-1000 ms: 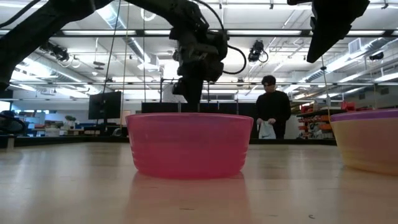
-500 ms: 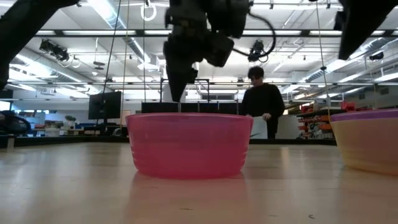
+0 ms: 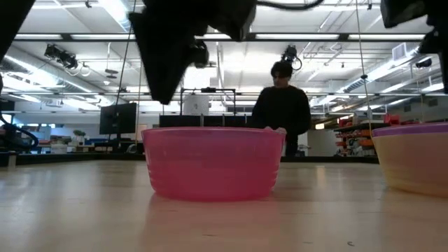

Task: Nest bowls inside each other
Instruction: Stack the purple and yellow bowls on the blue bowl

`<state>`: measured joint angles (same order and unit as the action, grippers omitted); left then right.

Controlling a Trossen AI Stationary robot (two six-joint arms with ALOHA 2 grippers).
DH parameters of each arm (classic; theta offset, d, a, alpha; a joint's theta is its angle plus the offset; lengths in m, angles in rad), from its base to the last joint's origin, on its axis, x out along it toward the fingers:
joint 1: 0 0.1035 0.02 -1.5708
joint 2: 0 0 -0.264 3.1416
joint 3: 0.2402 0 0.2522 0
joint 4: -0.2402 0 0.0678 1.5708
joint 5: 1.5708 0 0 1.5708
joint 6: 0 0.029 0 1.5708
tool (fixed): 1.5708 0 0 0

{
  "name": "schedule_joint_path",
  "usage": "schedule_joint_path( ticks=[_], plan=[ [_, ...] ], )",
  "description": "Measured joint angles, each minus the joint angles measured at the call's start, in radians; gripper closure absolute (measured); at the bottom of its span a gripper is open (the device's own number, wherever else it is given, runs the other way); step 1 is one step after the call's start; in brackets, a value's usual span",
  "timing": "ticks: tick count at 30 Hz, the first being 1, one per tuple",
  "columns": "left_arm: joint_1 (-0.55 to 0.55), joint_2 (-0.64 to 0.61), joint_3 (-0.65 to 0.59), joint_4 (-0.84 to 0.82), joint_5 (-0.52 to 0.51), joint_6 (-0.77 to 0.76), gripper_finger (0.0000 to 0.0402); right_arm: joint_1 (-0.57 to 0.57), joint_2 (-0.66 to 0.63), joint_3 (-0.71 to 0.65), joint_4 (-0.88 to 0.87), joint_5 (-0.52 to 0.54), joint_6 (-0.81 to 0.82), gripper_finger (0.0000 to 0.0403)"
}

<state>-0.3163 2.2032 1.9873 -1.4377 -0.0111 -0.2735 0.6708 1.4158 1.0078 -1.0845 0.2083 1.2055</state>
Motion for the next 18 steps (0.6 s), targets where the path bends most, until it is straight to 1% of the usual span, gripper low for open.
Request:
schedule_joint_path(
  ticks=[4,8,12,15,18],
  plan=[
    [-0.054,0.0,0.0,0.004,-0.036,-0.067,0.0283,-0.001,0.0,-0.023,0.014,-0.008,-0.032,0.0338],
    [-0.1,0.0,0.0,0.004,-0.076,-0.141,0.0288,-0.001,0.0,-0.041,0.07,-0.011,-0.08,0.0338],
    [-0.144,0.0,0.0,0.014,-0.089,-0.2,0.0291,-0.01,0.0,-0.052,0.146,-0.042,-0.112,0.0338],
    [-0.174,0.0,0.0,0.021,-0.108,-0.243,0.029,-0.012,0.0,-0.059,0.217,-0.052,-0.15,0.0331],
    [-0.201,0.0,0.0,0.02,-0.137,-0.28,0.0287,-0.022,0.0,-0.061,0.22,-0.053,-0.17,0.0323]
  ],
)
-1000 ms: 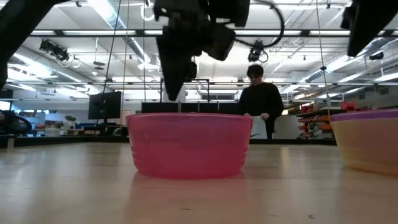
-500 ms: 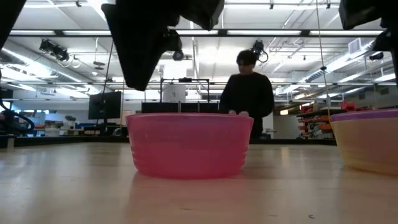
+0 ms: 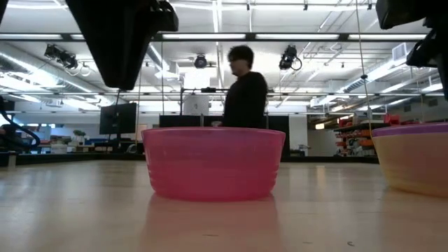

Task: Nest bowls inside each other
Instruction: Stack the purple and yellow bowls on the blue bowl

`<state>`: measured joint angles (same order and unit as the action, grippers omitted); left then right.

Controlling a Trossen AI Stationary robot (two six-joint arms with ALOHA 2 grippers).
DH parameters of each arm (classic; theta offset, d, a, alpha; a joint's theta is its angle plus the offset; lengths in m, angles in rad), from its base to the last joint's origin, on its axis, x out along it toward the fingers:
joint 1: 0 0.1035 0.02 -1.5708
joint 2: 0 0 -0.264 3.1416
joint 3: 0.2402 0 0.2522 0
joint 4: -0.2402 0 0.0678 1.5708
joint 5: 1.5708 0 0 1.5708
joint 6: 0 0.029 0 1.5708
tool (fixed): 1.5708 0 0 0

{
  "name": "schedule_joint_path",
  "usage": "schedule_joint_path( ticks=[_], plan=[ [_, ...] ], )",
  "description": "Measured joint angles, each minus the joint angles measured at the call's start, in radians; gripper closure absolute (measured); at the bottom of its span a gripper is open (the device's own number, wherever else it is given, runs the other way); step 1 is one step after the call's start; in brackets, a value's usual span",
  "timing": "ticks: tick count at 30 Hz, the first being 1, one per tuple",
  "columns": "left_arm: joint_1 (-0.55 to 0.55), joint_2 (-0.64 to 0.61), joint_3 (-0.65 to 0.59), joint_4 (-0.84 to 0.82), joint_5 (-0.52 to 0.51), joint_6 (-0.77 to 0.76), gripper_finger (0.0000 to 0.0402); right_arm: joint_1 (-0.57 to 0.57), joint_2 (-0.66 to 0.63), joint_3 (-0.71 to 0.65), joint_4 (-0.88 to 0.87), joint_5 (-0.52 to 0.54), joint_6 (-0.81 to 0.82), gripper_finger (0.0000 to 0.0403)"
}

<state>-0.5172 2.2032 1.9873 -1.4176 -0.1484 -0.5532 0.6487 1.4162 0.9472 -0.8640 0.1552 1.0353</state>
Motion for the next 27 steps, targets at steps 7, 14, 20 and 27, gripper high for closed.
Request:
schedule_joint_path(
  ticks=[7,14,20,27],
  plan=[
    [-0.04,0.0,0.0,0.0,-0.032,-0.08,0.0291,-0.071,0.0,-0.001,-0.034,0.0,-0.069,0.0309],
    [-0.075,0.0,0.0,0.014,-0.054,-0.118,0.0287,-0.135,0.0,-0.001,-0.057,-0.034,-0.127,0.0306],
    [-0.098,0.0,0.0,0.02,-0.08,-0.144,0.0291,-0.138,0.0,-0.078,0.008,-0.071,-0.127,0.0306],
    [-0.103,0.0,0.0,0.023,-0.095,-0.151,0.0288,-0.138,0.001,-0.161,0.098,-0.094,-0.13,0.0307]
  ],
)
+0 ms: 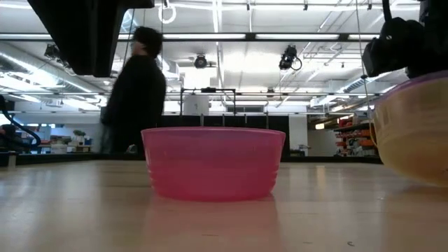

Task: Nest bowls inside each other
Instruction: Stack the purple and yellow bowls on the blue bowl

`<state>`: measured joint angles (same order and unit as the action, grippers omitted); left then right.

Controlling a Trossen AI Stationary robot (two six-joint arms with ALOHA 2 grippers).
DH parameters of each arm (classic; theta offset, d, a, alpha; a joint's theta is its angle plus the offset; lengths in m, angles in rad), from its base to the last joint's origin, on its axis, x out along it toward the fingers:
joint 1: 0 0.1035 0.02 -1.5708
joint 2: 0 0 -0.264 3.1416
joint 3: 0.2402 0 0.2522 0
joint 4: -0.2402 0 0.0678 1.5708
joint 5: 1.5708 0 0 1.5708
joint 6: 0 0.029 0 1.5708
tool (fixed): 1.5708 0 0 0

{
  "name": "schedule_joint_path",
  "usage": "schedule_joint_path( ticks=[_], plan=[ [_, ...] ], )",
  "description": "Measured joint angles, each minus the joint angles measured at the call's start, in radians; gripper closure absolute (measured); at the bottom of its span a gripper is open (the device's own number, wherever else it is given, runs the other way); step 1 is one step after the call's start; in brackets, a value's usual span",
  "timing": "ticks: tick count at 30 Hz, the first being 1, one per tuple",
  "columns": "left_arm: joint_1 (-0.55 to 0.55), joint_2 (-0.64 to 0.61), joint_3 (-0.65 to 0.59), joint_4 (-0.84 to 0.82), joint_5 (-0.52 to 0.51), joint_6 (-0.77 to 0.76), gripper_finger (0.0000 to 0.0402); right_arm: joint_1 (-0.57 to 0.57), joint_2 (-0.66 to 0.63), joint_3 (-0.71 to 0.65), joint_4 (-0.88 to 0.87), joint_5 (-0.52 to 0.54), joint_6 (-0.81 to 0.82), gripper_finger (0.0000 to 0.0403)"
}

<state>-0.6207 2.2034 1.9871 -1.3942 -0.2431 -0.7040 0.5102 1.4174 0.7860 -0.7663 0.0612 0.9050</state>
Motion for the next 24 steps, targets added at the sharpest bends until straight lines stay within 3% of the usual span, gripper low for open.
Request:
schedule_joint_path(
  ticks=[24],
  plan=[
    [0.0,0.0,0.0,0.003,-0.012,0.0,0.0288,0.003,0.0,0.023,0.066,-0.03,0.008,0.0307]
  ],
)
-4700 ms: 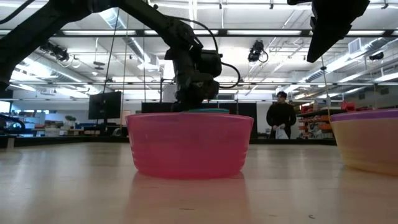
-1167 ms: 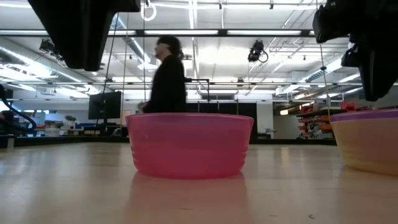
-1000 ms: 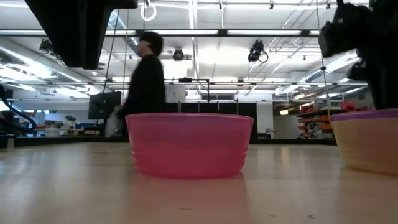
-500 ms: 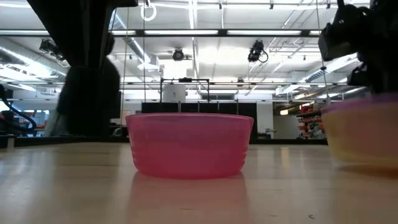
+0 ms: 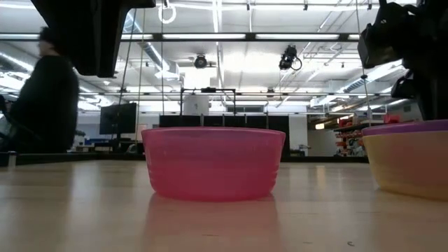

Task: Nest bowls inside each other
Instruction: Stack the purple and yellow bowls on the blue bowl

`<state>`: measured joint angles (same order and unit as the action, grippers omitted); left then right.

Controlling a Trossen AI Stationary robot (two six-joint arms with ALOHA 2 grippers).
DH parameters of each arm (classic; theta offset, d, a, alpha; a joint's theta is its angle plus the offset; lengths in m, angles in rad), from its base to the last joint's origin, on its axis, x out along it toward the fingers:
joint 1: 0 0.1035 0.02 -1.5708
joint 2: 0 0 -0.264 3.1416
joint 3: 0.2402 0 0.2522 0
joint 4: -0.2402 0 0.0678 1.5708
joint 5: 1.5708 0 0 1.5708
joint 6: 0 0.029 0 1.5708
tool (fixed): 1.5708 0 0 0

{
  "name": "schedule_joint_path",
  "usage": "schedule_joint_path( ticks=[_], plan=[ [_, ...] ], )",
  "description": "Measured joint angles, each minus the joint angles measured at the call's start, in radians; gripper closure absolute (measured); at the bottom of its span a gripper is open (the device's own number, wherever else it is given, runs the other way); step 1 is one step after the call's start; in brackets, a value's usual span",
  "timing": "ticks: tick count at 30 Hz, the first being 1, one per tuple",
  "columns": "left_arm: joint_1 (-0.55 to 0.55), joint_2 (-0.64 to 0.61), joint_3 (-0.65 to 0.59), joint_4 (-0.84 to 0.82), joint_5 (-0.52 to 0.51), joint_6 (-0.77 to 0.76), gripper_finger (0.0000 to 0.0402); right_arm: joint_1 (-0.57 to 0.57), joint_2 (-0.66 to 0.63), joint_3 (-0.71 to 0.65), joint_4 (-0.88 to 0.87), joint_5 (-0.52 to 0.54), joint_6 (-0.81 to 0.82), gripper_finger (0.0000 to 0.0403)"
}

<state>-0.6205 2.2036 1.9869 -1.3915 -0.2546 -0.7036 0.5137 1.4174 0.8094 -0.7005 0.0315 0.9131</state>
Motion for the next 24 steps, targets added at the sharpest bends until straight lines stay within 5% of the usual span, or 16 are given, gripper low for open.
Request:
schedule_joint_path(
  ticks=[24],
  plan=[
    [0.0,0.0,0.0,0.0,0.0,0.0,0.0289,0.0,0.122,-0.013,0.046,-0.033,-0.008,0.0307]
  ],
)
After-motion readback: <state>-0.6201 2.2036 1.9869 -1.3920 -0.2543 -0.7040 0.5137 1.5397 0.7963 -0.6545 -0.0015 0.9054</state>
